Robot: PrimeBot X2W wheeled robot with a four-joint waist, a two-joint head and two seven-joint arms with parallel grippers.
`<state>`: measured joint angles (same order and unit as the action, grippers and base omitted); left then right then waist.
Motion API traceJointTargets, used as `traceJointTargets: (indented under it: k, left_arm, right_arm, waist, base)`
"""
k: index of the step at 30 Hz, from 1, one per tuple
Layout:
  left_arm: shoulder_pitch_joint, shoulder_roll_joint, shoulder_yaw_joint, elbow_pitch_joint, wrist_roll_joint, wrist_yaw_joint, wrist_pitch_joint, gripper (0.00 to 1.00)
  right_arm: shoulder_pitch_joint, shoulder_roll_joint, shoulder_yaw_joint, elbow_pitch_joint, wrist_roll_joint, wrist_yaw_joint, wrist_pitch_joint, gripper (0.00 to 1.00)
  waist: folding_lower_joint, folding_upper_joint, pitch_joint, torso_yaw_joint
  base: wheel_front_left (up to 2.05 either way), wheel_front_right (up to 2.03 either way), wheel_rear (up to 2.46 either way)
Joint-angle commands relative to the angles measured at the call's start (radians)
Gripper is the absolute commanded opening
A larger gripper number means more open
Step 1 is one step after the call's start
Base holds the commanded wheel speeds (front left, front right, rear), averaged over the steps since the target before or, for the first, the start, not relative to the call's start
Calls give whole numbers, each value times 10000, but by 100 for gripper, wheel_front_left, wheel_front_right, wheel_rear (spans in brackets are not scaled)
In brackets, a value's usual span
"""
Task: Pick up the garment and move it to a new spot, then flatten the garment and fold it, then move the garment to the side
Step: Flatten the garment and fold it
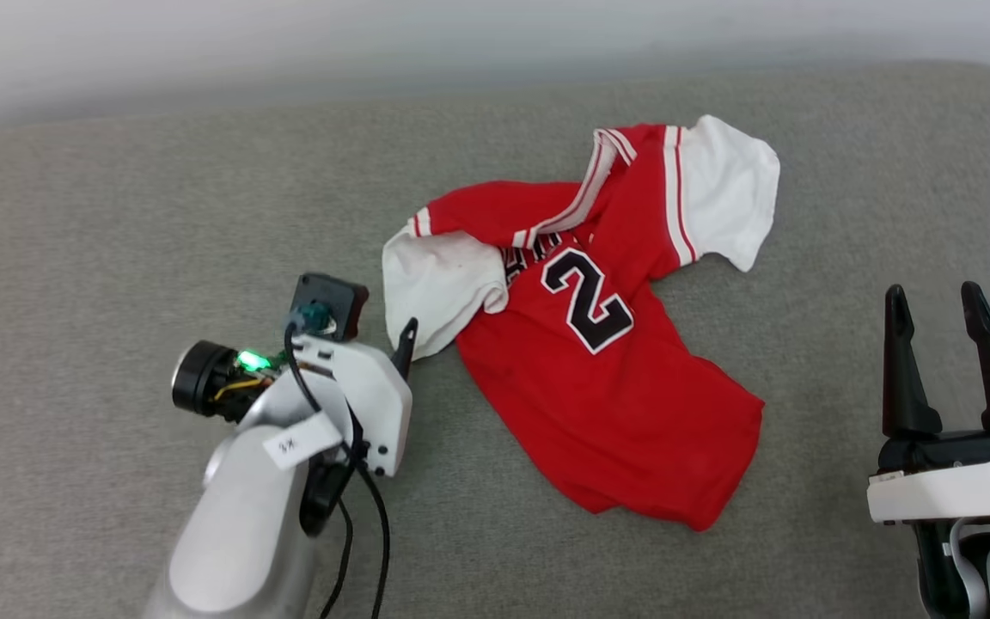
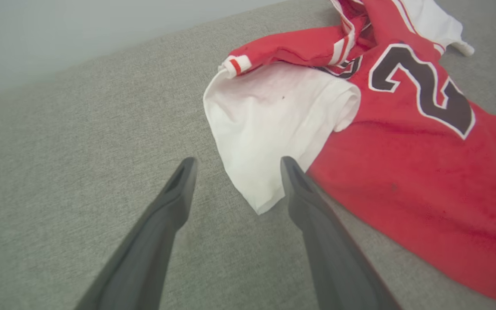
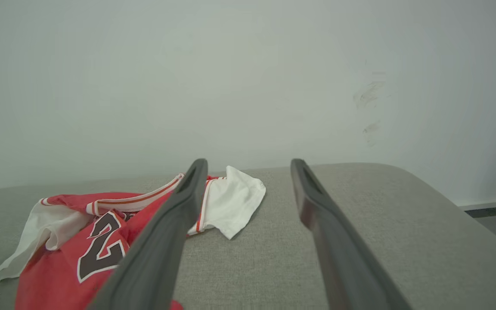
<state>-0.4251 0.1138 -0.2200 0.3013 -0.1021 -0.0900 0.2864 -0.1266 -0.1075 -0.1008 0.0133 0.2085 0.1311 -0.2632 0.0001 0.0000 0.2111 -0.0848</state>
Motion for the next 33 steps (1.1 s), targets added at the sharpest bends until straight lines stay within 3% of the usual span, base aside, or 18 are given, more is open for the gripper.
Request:
traceJointTargets:
  k: [1,5,12,19,20,21,33]
  left_arm:
    - [-338,22,-33,115,-118,-62,337,100]
    - [-698,249,-148,544,-149,-137,940,100]
    - [-1047,609,-117,1341,187,218,885,100]
    - [-842,546,-694,1998,-97,-189,1202,99]
    - [-764,521,-816,2088,-178,-262,1318,18]
    - [-711,533,-917,2145,-268,-302,1389,0]
    - [-339,1144,-113,1695,-610,497,-350,0]
  right_arm:
    - [-190,65,22,9,-44,-7,-14,100]
    - [-308,183,83,1,35,-7,-17,100]
    - [-459,324,147,-80,25,-7,-20,100]
    - [-530,392,92,-58,14,-7,-21,100]
    - [-523,392,75,-36,-9,-7,-20,100]
    - [-526,394,70,-17,-34,-7,-21,100]
    - [-126,308,-19,394,-150,-7,-11,100]
  waist:
    - [-1,0,310,-276]
    - [-1,0,623,-490]
    - [-1,0,1006,-720]
    - [-1,0,1095,-713]
    - [-1,0,1082,-701]
    - [-1,0,1065,-688]
    - [-1,0,149,-185]
  base:
    - [0,0,0]
    - [0,0,0]
    - [0,0,0]
    - [0,0,0]
    - [0,0,0]
    - [0,0,0]
    - [0,0,0]
